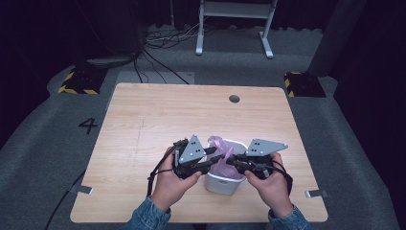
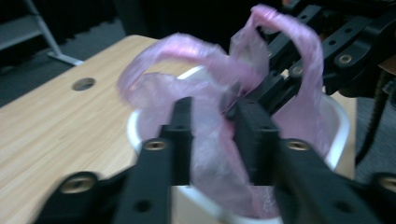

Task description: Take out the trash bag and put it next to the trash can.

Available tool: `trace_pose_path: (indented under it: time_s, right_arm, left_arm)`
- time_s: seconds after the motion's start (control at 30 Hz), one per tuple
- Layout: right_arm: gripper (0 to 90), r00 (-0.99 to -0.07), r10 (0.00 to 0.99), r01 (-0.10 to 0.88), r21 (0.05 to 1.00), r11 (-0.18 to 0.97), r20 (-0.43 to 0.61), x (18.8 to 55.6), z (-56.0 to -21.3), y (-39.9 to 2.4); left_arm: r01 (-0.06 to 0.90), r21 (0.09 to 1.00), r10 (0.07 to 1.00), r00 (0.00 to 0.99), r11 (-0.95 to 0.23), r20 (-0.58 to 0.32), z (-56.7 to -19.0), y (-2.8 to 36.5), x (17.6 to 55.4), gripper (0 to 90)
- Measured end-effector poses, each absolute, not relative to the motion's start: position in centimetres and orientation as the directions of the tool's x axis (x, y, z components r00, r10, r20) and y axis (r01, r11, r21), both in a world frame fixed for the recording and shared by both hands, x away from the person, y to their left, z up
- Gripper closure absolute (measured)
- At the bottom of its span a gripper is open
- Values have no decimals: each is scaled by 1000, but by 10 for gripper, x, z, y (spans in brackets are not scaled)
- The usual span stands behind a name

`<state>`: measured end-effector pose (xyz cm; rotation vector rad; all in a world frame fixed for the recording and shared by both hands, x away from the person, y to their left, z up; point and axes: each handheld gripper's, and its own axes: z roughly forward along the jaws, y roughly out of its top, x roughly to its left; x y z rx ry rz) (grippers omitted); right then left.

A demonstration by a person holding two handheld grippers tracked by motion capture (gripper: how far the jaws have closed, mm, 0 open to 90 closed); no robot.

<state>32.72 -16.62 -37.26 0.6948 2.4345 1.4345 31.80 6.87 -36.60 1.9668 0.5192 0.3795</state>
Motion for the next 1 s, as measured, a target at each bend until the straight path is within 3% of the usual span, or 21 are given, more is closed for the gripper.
trace_pose_path:
  time_s: [0.17,1.0]
  right_arm:
    - [882,-849,527,261,891,372,28,326,-369,-170]
    - [884,-826,559,151,930,334,-66,321,-326,-178]
  left_arm:
    - [181,915,558,828,-360,55,-366,89,310,546]
    - [273,886,679,731,-375,63,-400,142,292,492]
